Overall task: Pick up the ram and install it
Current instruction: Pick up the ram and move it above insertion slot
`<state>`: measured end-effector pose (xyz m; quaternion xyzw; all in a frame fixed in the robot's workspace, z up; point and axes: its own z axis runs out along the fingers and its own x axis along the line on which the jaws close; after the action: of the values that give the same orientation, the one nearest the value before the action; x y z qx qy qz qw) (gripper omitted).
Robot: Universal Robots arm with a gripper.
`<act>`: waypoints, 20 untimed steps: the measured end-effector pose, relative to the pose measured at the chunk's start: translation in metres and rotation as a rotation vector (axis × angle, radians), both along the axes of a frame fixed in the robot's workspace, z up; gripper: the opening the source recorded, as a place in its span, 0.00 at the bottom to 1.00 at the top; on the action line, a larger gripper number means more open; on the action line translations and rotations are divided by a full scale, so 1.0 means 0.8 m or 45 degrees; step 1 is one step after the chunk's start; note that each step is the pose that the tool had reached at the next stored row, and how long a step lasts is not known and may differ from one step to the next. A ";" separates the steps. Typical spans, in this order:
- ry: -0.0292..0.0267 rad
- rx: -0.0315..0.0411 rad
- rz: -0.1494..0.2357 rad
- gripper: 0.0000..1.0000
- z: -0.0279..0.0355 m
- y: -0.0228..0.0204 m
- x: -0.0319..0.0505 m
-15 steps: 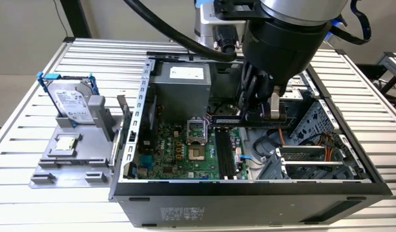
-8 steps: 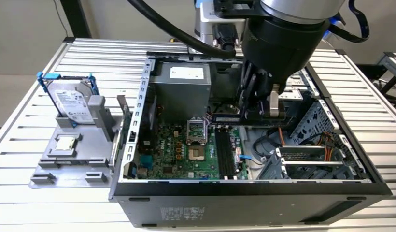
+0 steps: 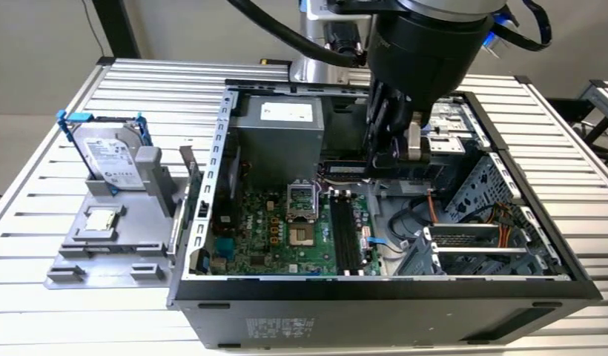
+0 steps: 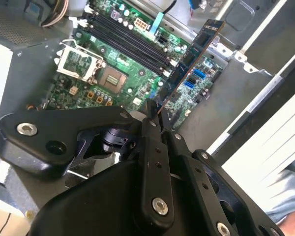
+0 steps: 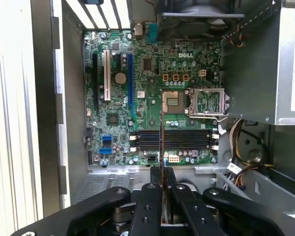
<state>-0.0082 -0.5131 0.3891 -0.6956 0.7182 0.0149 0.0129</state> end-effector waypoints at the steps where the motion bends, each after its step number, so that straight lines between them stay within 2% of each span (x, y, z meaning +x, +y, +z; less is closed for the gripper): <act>1: 0.0000 -0.0001 0.000 0.00 0.0000 0.0030 0.000; 8: 0.0000 -0.0001 0.000 0.00 0.0000 0.0224 0.001; 20: 0.0000 -0.0001 0.000 0.00 0.0000 0.0516 0.003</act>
<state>-0.0055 -0.4718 0.3891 -0.6956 0.7182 0.0149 0.0129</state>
